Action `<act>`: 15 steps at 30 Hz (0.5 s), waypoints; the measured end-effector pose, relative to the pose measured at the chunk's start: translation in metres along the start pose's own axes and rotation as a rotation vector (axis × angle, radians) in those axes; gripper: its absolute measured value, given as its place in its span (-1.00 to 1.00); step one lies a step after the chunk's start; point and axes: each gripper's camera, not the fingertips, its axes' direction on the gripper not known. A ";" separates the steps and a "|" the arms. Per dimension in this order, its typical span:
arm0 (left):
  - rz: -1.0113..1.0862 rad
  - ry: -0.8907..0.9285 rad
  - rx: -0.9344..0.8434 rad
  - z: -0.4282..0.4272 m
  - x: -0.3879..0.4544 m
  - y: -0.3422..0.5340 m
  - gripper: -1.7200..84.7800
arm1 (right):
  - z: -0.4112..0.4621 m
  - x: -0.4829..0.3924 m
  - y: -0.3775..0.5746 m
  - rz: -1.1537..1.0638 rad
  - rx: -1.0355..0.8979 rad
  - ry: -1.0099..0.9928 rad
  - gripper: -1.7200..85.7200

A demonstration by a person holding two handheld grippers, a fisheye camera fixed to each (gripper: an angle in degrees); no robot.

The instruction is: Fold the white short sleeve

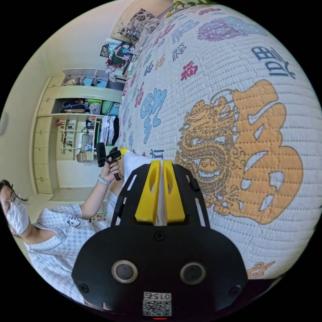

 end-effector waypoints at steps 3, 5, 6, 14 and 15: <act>-0.008 -0.035 -0.007 -0.016 -0.006 0.001 -0.97 | -0.004 0.013 -0.002 0.011 0.014 0.022 -0.94; -0.004 -0.051 -0.012 -0.020 -0.004 0.001 -0.97 | 0.002 0.018 -0.006 0.002 0.011 0.033 -0.93; -0.002 -0.050 -0.001 -0.024 0.000 0.000 -0.95 | 0.005 0.017 -0.007 -0.016 0.019 0.035 -0.91; 0.086 -0.048 -0.101 -0.056 0.047 0.033 -0.74 | 0.026 -0.002 0.028 -0.145 -0.081 0.097 -0.77; 0.102 -0.074 -0.141 -0.053 0.052 0.040 -0.74 | 0.041 -0.003 0.032 -0.157 -0.142 0.141 -0.77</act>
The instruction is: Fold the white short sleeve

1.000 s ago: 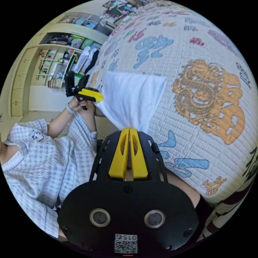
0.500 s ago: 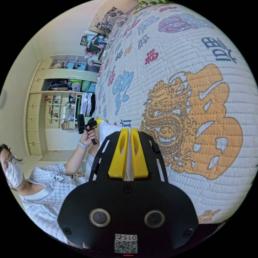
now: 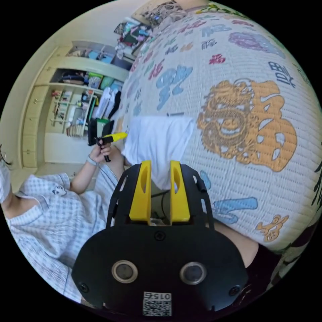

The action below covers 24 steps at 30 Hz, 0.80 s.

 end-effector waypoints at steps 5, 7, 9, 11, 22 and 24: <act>0.002 -0.097 -0.038 0.001 0.003 0.008 -0.80 | 0.041 0.019 -0.004 0.026 -0.099 0.078 -0.88; 0.010 -0.108 -0.055 -0.010 0.005 0.005 -0.80 | 0.045 0.031 -0.009 0.035 -0.104 0.038 -0.89; 0.026 -0.129 -0.081 -0.024 0.010 0.002 -0.79 | 0.045 0.038 -0.010 0.020 -0.088 -0.001 -0.86; 0.013 -0.110 -0.062 -0.044 0.008 0.002 -0.76 | 0.040 0.051 -0.010 0.028 -0.023 -0.066 -0.81; -0.067 0.248 0.085 -0.111 -0.039 -0.024 -0.64 | 0.088 0.128 -0.059 -0.022 0.068 -0.354 -0.66; -0.057 0.288 0.081 -0.114 -0.036 -0.029 -0.64 | 0.104 0.133 -0.070 -0.029 0.065 -0.399 -0.67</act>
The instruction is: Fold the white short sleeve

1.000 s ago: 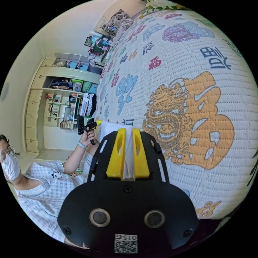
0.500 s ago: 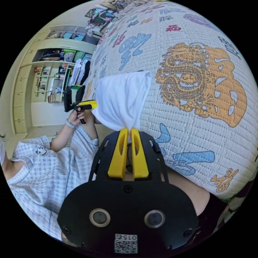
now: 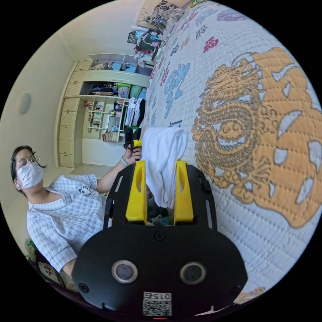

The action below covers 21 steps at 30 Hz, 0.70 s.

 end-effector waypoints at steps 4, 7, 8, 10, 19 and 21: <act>0.026 0.038 -0.051 -0.002 0.015 -0.013 -0.68 | 0.035 0.021 -0.018 0.006 -0.027 -0.033 -0.77; 0.033 0.050 -0.090 -0.009 0.025 -0.021 -0.78 | 0.055 0.030 -0.027 0.039 -0.038 -0.024 -0.82; 0.031 0.061 -0.103 -0.010 0.025 -0.022 -0.80 | 0.058 0.031 -0.028 0.041 -0.035 -0.018 -0.83; 0.018 0.142 -0.086 -0.025 0.031 -0.023 -0.85 | 0.071 0.028 -0.035 0.045 -0.033 0.016 -0.85; 0.077 0.069 0.169 -0.236 0.091 0.010 -0.86 | 0.215 -0.046 -0.144 -0.144 -0.137 0.021 -0.86; 0.064 -0.002 0.224 -0.300 0.100 0.020 -0.86 | 0.268 -0.061 -0.181 -0.179 -0.171 -0.023 -0.86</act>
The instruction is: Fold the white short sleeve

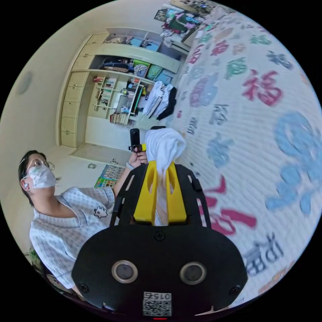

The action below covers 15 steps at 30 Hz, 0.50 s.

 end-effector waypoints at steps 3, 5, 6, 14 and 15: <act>-0.020 -0.154 0.082 -0.102 0.015 -0.009 -0.86 | 0.083 -0.010 -0.081 -0.055 -0.071 -0.068 -0.87; -0.035 -0.231 0.116 -0.158 0.024 -0.018 -0.86 | 0.132 -0.020 -0.130 -0.094 -0.115 -0.070 -0.87; -0.051 -0.270 0.140 -0.193 0.030 -0.027 -0.86 | 0.163 -0.028 -0.162 -0.112 -0.140 -0.066 -0.87; -0.136 -0.454 0.316 -0.349 0.054 -0.098 -0.86 | 0.310 -0.068 -0.348 -0.138 -0.166 -0.029 -0.87; -0.148 -0.493 0.335 -0.358 0.050 -0.107 -0.86 | 0.328 -0.067 -0.368 -0.127 -0.161 0.008 -0.87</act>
